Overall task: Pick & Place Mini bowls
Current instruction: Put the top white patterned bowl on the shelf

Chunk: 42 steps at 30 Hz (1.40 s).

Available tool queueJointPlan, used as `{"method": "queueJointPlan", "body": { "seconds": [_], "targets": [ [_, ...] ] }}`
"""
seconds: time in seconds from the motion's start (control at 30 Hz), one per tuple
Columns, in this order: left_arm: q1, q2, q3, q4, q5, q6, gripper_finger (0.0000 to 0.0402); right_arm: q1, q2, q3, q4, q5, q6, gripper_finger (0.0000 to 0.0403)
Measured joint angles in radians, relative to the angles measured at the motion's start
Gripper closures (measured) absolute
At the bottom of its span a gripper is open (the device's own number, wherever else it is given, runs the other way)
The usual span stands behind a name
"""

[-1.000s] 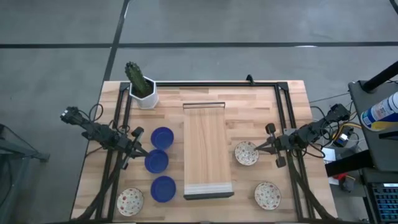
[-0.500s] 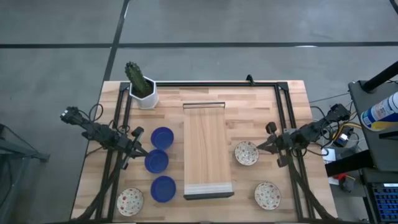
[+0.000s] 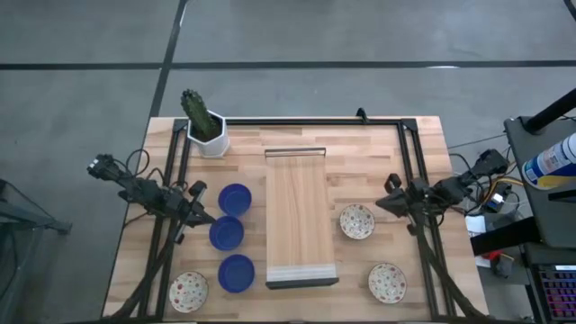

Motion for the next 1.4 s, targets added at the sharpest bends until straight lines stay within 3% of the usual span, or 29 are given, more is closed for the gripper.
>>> {"method": "queueJointPlan", "body": {
  "seconds": [0.27,0.57,0.87,1.1,1.4],
  "targets": [
    [0.000,0.002,0.000,0.031,-0.021,-0.185,0.0402,0.000,0.256,0.172,-0.069,0.051,0.099,0.0332],
    [0.000,0.002,0.002,0.060,-0.042,-0.332,0.0402,0.001,0.672,0.601,-0.702,0.048,0.181,0.0295],
    [0.000,0.002,0.002,0.061,-0.046,-0.352,0.0402,0.024,1.094,0.942,-1.187,-0.146,0.312,0.0300],
    [0.000,0.002,0.003,0.061,-0.046,-0.349,0.0402,0.065,1.303,1.031,-1.299,-0.194,0.326,0.0313],
    [0.000,0.002,0.003,0.060,-0.046,-0.349,0.0402,0.087,1.420,0.997,-1.294,-0.197,0.326,0.0320]
  ]
}}
